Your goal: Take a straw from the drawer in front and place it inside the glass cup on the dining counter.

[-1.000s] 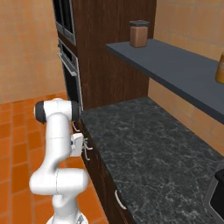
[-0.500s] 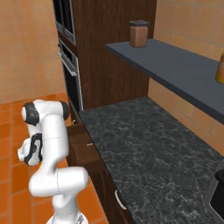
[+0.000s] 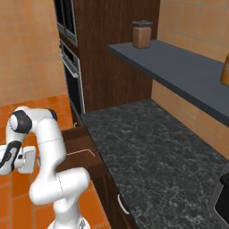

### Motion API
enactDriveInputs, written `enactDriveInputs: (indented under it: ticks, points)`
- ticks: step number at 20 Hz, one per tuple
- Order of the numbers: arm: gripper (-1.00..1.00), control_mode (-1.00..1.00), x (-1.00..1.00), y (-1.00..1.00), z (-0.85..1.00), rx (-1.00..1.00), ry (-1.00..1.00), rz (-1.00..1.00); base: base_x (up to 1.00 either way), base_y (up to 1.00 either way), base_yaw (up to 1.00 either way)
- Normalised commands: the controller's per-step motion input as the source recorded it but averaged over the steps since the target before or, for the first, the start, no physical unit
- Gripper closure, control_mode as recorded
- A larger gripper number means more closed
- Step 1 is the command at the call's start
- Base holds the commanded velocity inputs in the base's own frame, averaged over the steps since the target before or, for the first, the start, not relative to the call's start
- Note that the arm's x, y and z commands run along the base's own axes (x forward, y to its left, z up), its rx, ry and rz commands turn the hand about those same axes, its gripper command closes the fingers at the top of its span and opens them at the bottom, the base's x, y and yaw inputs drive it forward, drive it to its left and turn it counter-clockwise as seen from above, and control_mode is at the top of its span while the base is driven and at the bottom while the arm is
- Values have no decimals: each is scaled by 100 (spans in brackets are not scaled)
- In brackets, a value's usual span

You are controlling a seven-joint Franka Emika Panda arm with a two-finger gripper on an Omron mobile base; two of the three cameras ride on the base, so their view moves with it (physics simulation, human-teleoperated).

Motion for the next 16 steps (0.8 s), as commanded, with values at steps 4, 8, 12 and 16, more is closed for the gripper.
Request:
enactDriveInputs:
  ticks: [4,8,12,16]
  points:
    - [-100,-100,-46,48,42,31,37,0,0,0,0]
    - [-100,-100,-46,18,81,40,30,1,0,0,0]
    - [-100,-100,-7,-11,100,39,27,0,0,0,0]
    - [-100,-100,2,-78,99,27,13,-2,0,0,0]
